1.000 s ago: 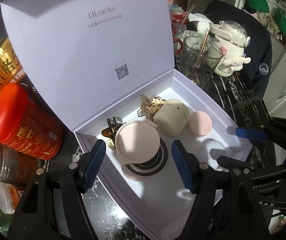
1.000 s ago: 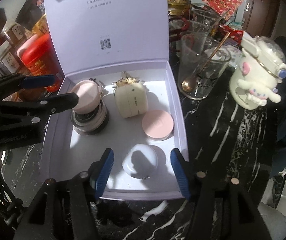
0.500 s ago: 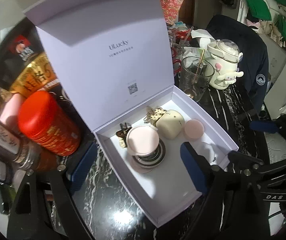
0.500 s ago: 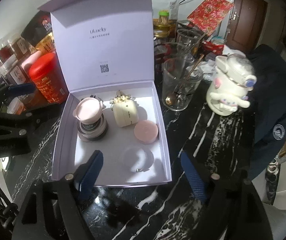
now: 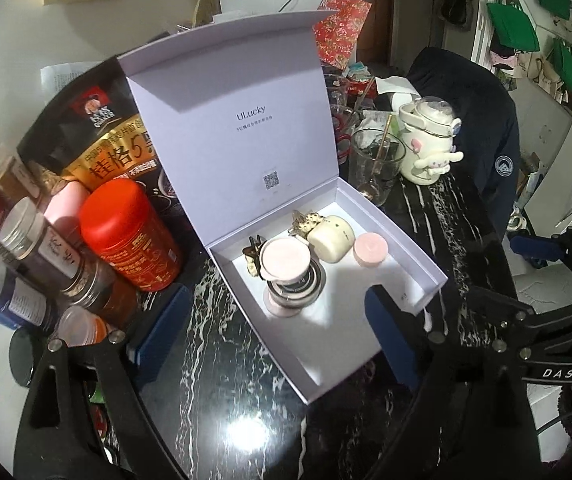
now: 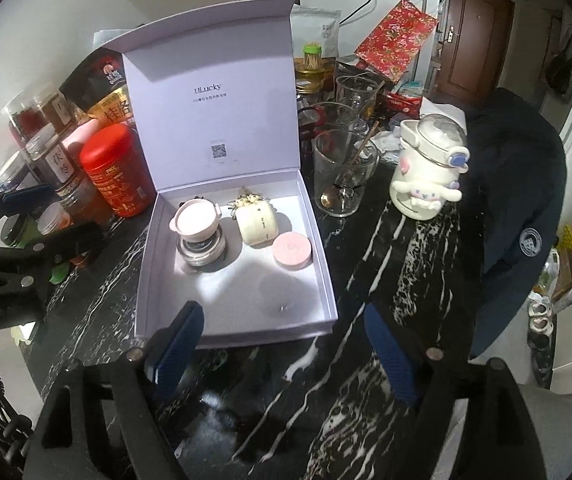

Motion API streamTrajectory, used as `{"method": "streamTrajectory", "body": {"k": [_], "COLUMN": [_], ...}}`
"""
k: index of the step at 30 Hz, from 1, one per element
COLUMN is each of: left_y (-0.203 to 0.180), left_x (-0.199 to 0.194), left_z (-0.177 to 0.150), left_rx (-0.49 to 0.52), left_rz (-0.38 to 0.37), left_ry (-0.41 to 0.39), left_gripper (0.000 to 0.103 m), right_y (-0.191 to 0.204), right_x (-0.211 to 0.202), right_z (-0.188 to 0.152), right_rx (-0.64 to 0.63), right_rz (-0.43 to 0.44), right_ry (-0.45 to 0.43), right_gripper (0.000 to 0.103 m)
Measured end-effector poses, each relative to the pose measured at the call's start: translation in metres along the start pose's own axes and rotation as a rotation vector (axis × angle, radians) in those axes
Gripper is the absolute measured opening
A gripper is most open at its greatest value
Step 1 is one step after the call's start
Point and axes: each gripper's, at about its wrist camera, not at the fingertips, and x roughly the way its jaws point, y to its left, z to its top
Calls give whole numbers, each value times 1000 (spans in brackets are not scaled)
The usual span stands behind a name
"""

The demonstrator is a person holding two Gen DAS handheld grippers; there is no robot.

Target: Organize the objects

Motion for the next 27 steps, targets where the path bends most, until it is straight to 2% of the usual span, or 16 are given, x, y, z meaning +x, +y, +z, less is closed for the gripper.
{"method": "streamTrajectory", "body": {"k": [11,27], "left_y": [-2,-9], "left_x": [-38,-90], "left_z": [-29,-77], "left_rx": [-24,-33], "left_rz": [-26,-4], "left_ry": [28,43], "left_gripper": [89,89], "right_y": [12,35], "right_x": [-39,-94], "right_z": [-33,-85], "right_rx": [15,-5], "right_rz": [-9,-28], "right_ry": [19,21], "right_gripper": [84,84]}}
